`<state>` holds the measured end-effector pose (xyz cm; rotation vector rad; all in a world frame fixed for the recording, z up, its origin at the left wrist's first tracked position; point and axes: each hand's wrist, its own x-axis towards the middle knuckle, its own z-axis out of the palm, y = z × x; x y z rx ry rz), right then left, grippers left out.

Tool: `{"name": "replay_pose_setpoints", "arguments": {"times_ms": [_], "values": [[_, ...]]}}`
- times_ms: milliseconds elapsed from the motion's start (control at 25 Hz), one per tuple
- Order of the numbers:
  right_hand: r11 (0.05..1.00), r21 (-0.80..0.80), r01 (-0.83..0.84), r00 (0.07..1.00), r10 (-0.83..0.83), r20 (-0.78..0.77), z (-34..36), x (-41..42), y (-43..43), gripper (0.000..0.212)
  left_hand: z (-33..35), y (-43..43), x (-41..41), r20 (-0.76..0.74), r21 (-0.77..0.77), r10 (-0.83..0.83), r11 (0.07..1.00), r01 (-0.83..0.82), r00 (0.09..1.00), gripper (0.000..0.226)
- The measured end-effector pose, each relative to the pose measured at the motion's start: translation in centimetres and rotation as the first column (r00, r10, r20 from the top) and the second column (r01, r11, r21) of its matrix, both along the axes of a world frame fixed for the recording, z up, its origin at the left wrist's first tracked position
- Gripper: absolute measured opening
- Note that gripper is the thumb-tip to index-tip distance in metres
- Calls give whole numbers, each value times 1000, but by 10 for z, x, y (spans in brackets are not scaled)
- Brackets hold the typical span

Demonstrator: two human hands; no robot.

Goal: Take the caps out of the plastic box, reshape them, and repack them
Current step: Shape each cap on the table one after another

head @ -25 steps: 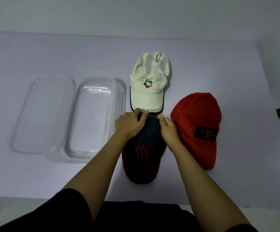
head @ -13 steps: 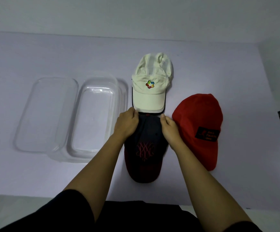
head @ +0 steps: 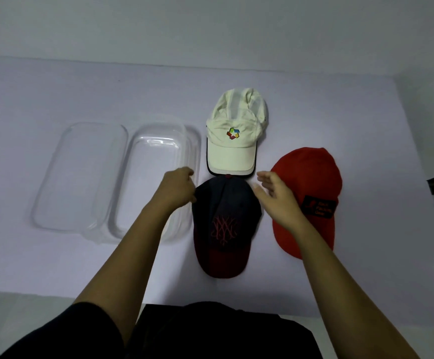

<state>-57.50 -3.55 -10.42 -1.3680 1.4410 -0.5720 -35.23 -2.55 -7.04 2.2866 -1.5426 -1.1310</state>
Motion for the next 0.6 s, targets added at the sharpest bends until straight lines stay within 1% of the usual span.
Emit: {"name": "replay_pose_setpoints", "arguments": {"times_ms": [40,80,120,200,240,320,360,400,440,480,520,560,600], "values": [[997,59,-39,999,38,10,-4,1,5,59,-3,2,-2,53,109,-71,992,65,996,50],[991,102,-83,996,82,18,-7,4,9,73,-6,5,-5,73,186,-120,977,105,990,55],[984,116,-132,991,131,12,-9,6,12,84,-9,8,-8,63,219,-124,970,107,990,55],[976,106,-188,981,192,-31,-11,11,16,96,-14,10,-12,14,192,-43,981,39,999,42],[977,97,-192,978,199,-61,-9,11,17,98,-13,12,-14,24,162,-24,987,20,999,37],[987,36,-155,984,158,-78,0,6,19,95,-9,15,-14,114,77,-19,997,10,993,34],[994,-44,-99,994,97,-42,7,-1,20,88,-5,16,-14,167,15,-6,1000,3,986,37],[989,-147,-7,1000,6,-6,14,-11,22,79,2,18,-16,197,-62,23,998,-11,980,39],[963,-245,117,993,-113,28,19,-23,26,70,8,20,-21,180,-149,70,988,-43,981,40],[917,-306,255,967,-249,60,18,-37,30,61,14,24,-30,112,-225,117,970,-89,987,39],[864,-319,390,919,-386,78,15,-50,37,53,17,27,-42,16,-279,132,952,-122,991,36],[808,-294,511,854,-516,66,6,-62,44,49,17,33,-58,-90,-303,100,945,-123,991,34],[752,-260,606,781,-625,11,-6,-72,51,50,12,40,-77,-177,-279,31,957,-80,984,34]]}}
